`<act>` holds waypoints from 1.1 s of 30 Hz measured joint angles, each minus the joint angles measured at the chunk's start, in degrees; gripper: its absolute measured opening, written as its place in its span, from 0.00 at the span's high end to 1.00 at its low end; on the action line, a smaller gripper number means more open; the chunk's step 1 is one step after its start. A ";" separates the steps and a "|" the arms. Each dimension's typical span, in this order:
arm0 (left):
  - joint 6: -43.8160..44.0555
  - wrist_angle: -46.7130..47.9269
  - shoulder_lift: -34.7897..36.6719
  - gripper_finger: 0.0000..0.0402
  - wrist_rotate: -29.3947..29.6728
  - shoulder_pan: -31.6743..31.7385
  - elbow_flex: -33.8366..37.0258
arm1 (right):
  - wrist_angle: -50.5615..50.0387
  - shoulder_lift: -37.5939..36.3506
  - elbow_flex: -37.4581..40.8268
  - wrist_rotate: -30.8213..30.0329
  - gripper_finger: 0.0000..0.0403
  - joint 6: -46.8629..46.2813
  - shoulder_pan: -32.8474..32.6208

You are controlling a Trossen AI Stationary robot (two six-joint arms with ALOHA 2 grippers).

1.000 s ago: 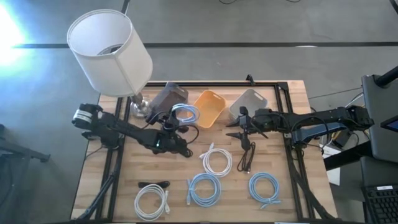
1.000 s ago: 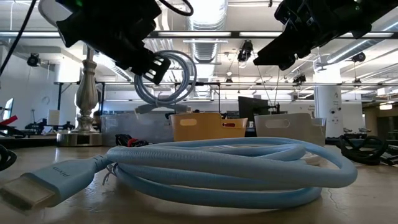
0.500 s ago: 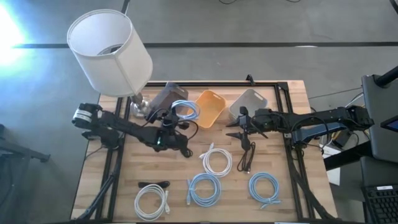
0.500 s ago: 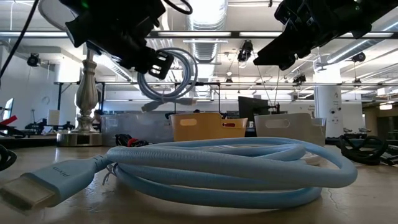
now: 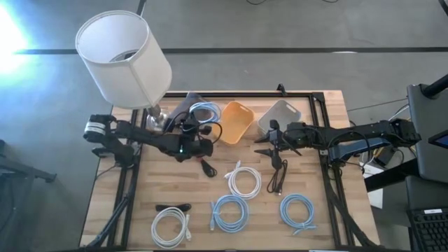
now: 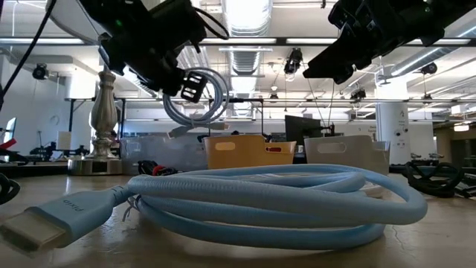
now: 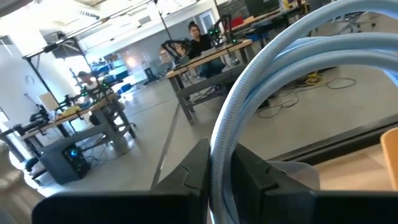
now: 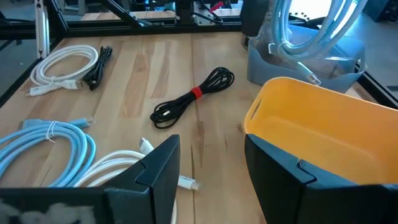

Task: Pick & Place USB Port
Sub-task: Put the left blue HDMI cable into the black bin

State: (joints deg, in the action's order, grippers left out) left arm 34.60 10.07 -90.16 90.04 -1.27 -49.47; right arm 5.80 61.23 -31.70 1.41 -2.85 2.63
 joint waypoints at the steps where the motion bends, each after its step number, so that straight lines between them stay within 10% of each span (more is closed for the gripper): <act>1: 0.03 0.00 -0.10 0.89 0.00 0.40 0.00 | 0.00 0.00 0.00 0.00 0.56 0.01 0.00; 33: 0.80 4.68 -1.85 0.89 -0.87 6.90 0.11 | 0.00 0.00 0.00 -0.01 0.56 -0.17 0.02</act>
State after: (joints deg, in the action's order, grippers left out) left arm 35.39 14.75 -92.01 89.17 5.63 -49.36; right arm 5.80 61.23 -31.70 1.40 -3.03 2.65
